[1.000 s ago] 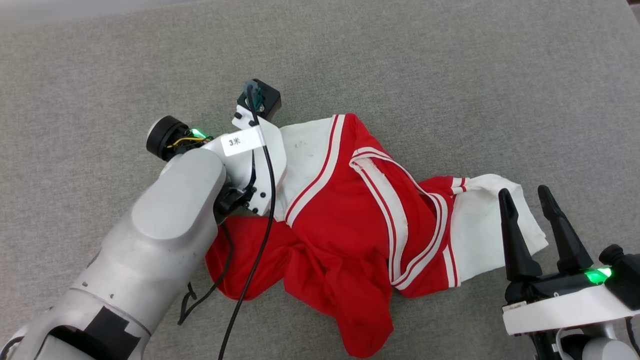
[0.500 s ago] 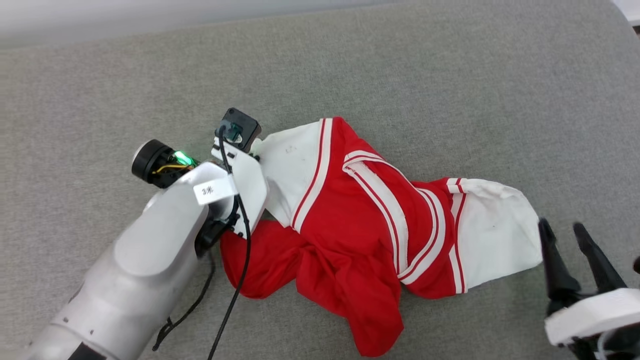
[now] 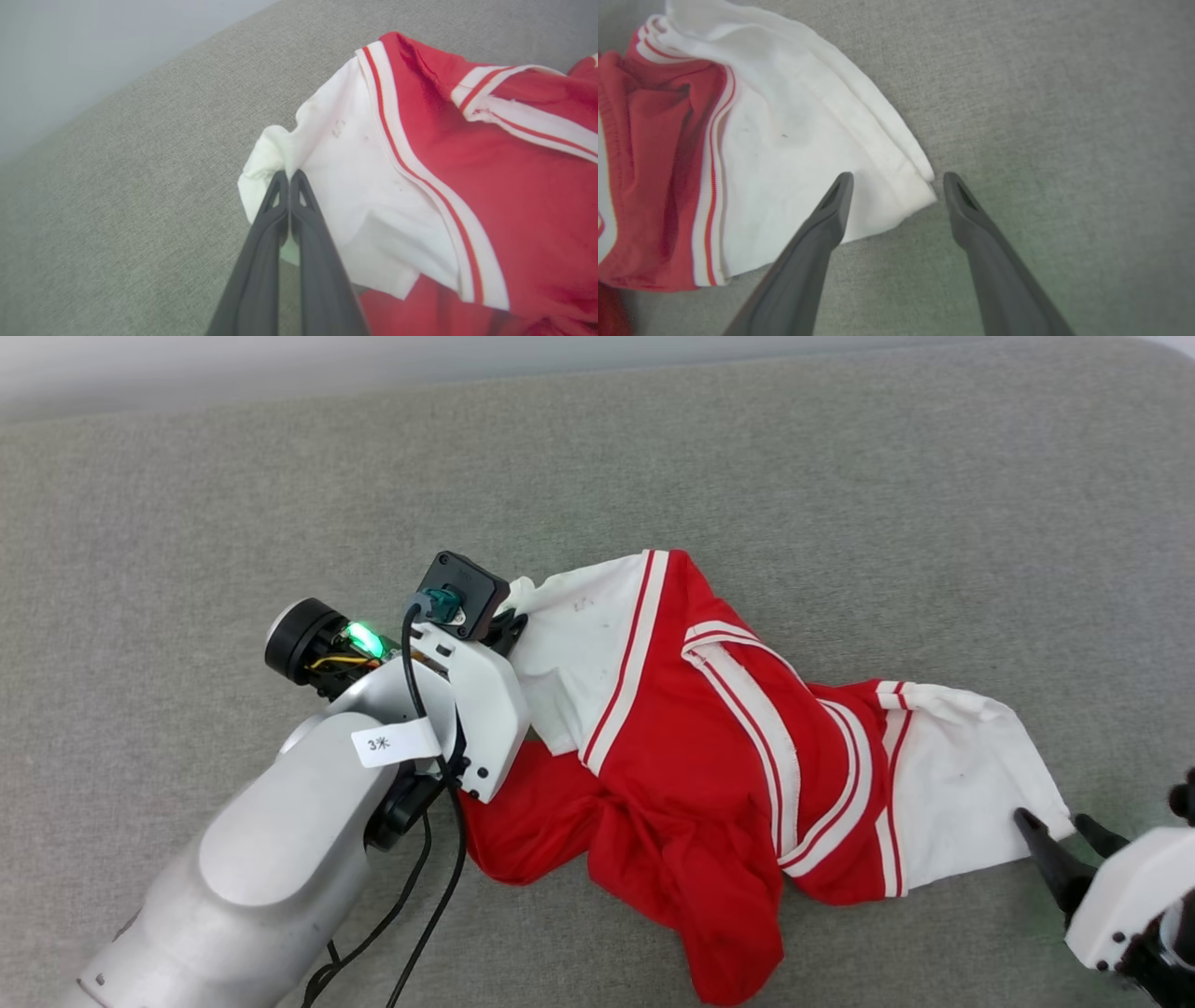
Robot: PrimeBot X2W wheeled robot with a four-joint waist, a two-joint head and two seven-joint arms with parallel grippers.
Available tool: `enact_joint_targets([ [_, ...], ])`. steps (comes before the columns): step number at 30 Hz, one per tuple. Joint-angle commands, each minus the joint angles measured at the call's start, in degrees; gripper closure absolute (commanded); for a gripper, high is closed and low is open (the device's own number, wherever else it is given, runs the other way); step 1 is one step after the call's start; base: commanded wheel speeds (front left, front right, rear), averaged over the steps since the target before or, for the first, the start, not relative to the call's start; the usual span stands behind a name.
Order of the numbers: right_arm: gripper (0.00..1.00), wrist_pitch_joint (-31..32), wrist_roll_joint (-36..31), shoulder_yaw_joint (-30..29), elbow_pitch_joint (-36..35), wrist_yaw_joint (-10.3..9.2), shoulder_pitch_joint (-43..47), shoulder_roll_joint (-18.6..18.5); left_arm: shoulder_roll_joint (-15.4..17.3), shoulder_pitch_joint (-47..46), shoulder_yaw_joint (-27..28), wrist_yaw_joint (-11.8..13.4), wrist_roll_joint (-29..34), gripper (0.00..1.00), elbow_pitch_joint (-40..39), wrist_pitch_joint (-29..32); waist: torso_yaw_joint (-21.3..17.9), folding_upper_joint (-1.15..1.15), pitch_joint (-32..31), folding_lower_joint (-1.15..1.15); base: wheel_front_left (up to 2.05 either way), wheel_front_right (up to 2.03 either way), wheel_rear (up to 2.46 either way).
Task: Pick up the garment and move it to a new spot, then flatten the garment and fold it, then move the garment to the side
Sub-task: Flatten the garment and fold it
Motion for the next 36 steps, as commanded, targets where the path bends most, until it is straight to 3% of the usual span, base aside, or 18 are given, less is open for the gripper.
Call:
enact_joint_targets([
  [1, 0.0, 0.95, -0.46, 1.12, 1.02, -0.04, -1.47, -0.92, 0.43, 0.72, 0.12, 0.36, -0.04, 1.0, -0.92, -0.22, 0.65, 0.0, 0.62, 0.0, 0.0, 0.0, 0.0],
  [7, 0.0, 10.03, 0.56, 6.21, 7.28, -0.02, -4.55, -0.76, 0.74, 0.52, 0.41, 0.49, -0.48, 1.0, -2.97, -0.56, 2.01, 0.0, 2.0, 0.0, 0.0, 0.0, 0.0],
  [8, 0.55, 11.15, 0.63, 6.69, 7.9, 0.05, -4.57, -0.41, 0.76, 0.5, 0.58, 0.61, -0.61, 1.0, -3.16, -0.82, 2.19, 0.0, 2.17, 0.0, 0.0, 0.0, 0.0],
  [9, 0.98, 11.73, 0.64, 6.87, 8.3, 0.06, -4.86, -0.03, 0.84, 0.51, 0.69, 0.74, -0.65, 1.0, -3.29, -0.89, 2.32, 0.0, 2.29, 0.0, 0.0, 0.0, 0.0],
  [16, 1.0, 12.29, -0.22, 4.24, 5.9, -0.03, -5.76, -0.76, 1.51, 1.18, 1.61, 1.35, -1.11, 1.0, -3.71, -3.04, 2.54, 0.0, 1.37, 0.0, 0.0, 0.0, 0.0],
  [28, 1.0, 14.26, -3.28, -4.18, -9.32, -0.04, -13.1, -5.75, 4.43, -1.68, 6.26, 3.98, -1.14, 1.0, -6.25, -7.15, 2.75, 0.0, -3.47, 0.0, 0.0, 0.0, 0.0],
  [36, 1.0, 15.78, -4.62, -3.77, -7.36, -0.04, -26.54, -9.45, 4.12, -10.64, 10.04, 4.12, -1.72, 1.0, -3.41, -8.36, 4.32, 0.0, -3.82, 0.0, 0.0, 0.0, 0.0],
])
